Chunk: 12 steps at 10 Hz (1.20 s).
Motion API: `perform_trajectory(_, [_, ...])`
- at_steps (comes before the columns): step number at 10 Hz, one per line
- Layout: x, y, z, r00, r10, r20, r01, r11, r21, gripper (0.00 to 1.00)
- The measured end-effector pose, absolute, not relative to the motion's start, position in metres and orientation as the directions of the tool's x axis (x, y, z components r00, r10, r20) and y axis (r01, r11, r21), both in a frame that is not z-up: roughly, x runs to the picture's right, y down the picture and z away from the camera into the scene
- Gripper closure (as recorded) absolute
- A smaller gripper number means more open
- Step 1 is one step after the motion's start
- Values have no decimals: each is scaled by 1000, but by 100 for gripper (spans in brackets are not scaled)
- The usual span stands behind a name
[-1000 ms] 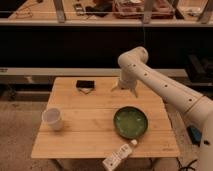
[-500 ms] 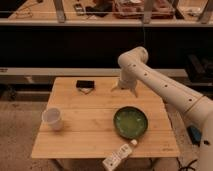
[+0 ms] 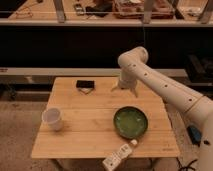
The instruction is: Place the ceramic cup in the ceramic bowl
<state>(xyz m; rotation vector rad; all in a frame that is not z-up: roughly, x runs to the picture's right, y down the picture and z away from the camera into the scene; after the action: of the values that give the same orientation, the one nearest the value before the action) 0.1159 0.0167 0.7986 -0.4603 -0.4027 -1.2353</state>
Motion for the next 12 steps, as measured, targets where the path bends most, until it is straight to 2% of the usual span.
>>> perform_trajectory(3, [108,17,799,285,-803,524,955,283,-87,20])
perform_trajectory(7, [31,29,774,249,-778,576,876,435,210,20])
perform_trajectory(12, [-31,59,732,62,-793,606,701,467,540,20])
